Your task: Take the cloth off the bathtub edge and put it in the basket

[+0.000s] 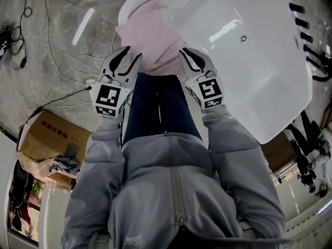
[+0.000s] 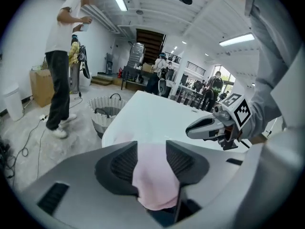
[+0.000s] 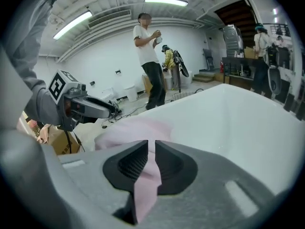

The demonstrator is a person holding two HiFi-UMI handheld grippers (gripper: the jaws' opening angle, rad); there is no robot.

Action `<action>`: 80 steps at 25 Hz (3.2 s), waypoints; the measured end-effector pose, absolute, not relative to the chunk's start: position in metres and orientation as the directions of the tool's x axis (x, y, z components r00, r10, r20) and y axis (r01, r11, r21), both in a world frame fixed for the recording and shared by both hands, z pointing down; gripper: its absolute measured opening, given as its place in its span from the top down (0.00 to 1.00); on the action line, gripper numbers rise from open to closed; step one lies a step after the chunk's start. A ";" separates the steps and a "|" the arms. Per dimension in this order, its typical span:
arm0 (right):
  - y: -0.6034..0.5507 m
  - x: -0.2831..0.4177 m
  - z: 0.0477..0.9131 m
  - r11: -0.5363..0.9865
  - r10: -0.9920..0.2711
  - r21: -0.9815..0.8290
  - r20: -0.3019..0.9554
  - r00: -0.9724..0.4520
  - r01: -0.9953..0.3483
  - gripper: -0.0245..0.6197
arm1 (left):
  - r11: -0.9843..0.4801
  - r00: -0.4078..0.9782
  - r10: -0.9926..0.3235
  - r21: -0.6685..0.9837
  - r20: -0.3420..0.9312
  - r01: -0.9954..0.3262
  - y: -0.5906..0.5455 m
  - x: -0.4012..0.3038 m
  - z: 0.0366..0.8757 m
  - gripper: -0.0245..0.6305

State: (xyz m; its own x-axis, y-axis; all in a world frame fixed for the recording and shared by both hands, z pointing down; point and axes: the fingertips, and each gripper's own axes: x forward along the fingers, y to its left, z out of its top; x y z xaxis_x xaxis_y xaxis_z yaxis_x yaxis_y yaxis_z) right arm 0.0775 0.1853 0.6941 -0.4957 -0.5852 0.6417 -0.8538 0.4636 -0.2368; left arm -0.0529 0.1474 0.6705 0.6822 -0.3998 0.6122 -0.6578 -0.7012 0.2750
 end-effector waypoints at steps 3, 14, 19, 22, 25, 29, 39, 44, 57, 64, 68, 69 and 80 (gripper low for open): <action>0.195 0.081 0.704 0.465 -0.543 -0.263 0.670 -0.506 -0.846 0.84 | -0.675 0.694 -0.354 0.343 0.627 -0.653 0.154 -0.052 0.678 0.64; 0.237 0.073 0.743 0.561 -0.298 -0.348 0.761 -0.576 -0.751 0.19 | -0.583 0.679 -0.202 0.470 0.706 -0.663 0.177 -0.057 0.706 0.40; 0.247 0.073 0.768 0.613 -0.205 -0.317 0.821 -0.533 -0.724 0.15 | -0.585 0.657 -0.139 0.474 0.741 -0.658 0.180 -0.047 0.720 0.37; 0.245 0.068 0.781 0.635 -0.182 -0.299 0.838 -0.514 -0.713 0.15 | -0.582 0.625 -0.127 0.452 0.771 -0.676 0.179 -0.045 0.730 0.37; 0.239 0.064 0.791 0.628 -0.174 -0.301 0.844 -0.507 -0.717 0.15 | -0.579 0.597 -0.094 0.444 0.797 -0.684 0.184 -0.040 0.743 0.37; 0.237 0.059 0.800 0.618 -0.144 -0.337 0.840 -0.524 -0.711 0.15 | -0.583 0.573 -0.047 0.443 0.818 -0.681 0.190 -0.030 0.753 0.37; 0.237 0.051 0.812 0.555 -0.092 -0.426 0.822 -0.562 -0.714 0.15 | -0.610 0.543 -0.045 0.407 0.839 -0.680 0.194 -0.023 0.761 0.37; 0.235 0.041 0.805 0.614 -0.078 -0.409 0.819 -0.568 -0.675 0.22 | -0.576 0.562 -0.048 0.436 0.826 -0.691 0.199 -0.019 0.762 0.37; 0.225 0.025 0.752 0.720 -0.199 -0.261 0.810 -0.551 -0.643 0.66 | -0.607 0.646 -0.020 0.504 0.763 -0.615 0.212 0.003 0.727 0.72; 0.217 0.029 0.716 0.724 -0.258 -0.214 0.797 -0.546 -0.656 0.73 | -0.640 0.684 -0.046 0.504 0.728 -0.579 0.205 0.011 0.691 0.74; 0.208 0.028 0.686 0.734 -0.289 -0.187 0.785 -0.548 -0.653 0.73 | -0.663 0.702 -0.077 0.489 0.708 -0.566 0.197 0.011 0.661 0.74; 0.204 0.028 0.676 0.737 -0.297 -0.179 0.781 -0.550 -0.652 0.74 | -0.668 0.707 -0.089 0.484 0.702 -0.565 0.194 0.011 0.651 0.74; 0.178 0.022 0.573 0.758 -0.399 -0.081 0.728 -0.557 -0.648 0.74 | -0.723 0.734 -0.232 0.392 0.639 -0.570 0.173 0.005 0.547 0.74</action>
State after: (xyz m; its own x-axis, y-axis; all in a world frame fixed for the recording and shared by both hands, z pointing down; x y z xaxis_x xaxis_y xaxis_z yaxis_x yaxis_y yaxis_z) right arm 0.0224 0.1784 0.5732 -0.5574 -0.3989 0.7282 -0.6476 0.7577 -0.0807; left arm 0.0052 0.1728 0.5475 0.7337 -0.2323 0.6386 -0.5696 -0.7227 0.3915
